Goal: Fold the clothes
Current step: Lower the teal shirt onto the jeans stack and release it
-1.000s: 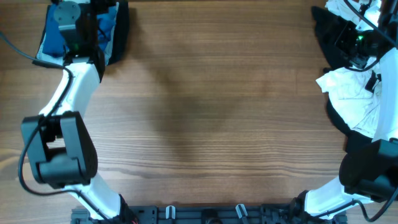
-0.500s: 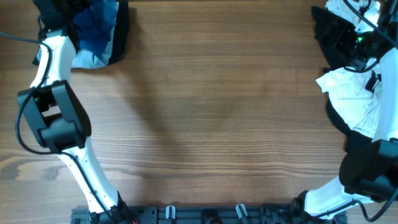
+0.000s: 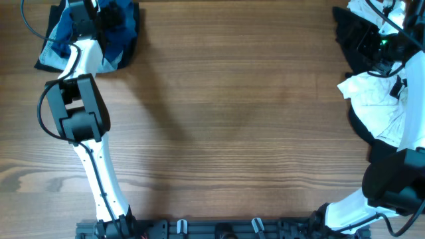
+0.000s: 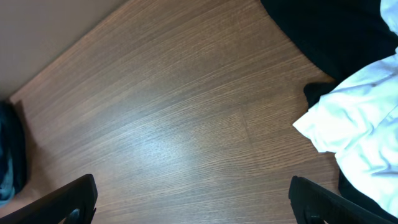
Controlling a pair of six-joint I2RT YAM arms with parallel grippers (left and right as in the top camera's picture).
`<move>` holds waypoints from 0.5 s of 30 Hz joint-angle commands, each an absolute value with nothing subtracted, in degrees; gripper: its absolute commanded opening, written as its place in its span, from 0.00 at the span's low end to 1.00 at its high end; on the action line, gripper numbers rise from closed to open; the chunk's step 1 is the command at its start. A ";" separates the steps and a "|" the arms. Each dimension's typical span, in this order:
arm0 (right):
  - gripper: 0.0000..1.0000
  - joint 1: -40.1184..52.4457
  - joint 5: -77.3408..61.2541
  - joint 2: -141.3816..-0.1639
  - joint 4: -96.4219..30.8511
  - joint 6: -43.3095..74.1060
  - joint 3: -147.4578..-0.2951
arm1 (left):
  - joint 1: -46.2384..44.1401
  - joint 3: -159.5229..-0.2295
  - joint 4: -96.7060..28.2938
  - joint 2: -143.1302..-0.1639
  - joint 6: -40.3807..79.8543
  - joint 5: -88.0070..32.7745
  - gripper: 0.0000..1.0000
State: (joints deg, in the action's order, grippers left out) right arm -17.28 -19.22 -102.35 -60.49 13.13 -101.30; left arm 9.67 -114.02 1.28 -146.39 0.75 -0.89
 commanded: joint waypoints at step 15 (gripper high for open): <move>1.00 -16.84 -18.81 -103.22 -57.71 5.93 -102.24 | 7.77 -107.18 -12.45 -120.29 4.80 -0.14 1.00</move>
